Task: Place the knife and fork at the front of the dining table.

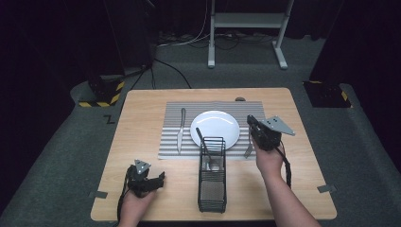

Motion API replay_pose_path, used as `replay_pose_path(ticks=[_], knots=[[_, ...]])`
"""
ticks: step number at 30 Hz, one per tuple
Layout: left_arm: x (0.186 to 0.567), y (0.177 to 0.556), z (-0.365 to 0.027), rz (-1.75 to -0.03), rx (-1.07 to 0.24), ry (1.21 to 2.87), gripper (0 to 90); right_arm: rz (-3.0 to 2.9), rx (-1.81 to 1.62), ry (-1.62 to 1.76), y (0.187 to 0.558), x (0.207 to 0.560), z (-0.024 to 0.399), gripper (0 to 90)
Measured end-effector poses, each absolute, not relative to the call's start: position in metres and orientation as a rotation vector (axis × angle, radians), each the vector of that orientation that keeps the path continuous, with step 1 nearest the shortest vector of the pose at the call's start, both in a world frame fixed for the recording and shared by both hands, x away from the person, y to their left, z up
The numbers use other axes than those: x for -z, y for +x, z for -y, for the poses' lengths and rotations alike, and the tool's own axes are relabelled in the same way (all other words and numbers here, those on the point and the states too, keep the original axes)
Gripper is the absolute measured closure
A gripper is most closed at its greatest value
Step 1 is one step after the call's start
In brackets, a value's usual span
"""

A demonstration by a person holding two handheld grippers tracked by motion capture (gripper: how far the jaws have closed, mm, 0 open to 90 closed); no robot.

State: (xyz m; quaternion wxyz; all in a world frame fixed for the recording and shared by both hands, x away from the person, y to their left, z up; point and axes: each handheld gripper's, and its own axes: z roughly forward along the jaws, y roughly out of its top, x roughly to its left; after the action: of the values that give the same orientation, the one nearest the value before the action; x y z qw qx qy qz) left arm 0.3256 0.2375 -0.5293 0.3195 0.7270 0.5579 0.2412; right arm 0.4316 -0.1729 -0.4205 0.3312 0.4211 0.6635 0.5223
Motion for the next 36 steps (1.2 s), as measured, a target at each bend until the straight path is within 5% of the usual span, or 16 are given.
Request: replay_pose_path(ticks=[36], knots=[[0.53,0.327,-0.234,-1.417,-0.603,1.951,8.4,-1.694,-1.354,1.292,0.495,0.446,0.171,86.5]])
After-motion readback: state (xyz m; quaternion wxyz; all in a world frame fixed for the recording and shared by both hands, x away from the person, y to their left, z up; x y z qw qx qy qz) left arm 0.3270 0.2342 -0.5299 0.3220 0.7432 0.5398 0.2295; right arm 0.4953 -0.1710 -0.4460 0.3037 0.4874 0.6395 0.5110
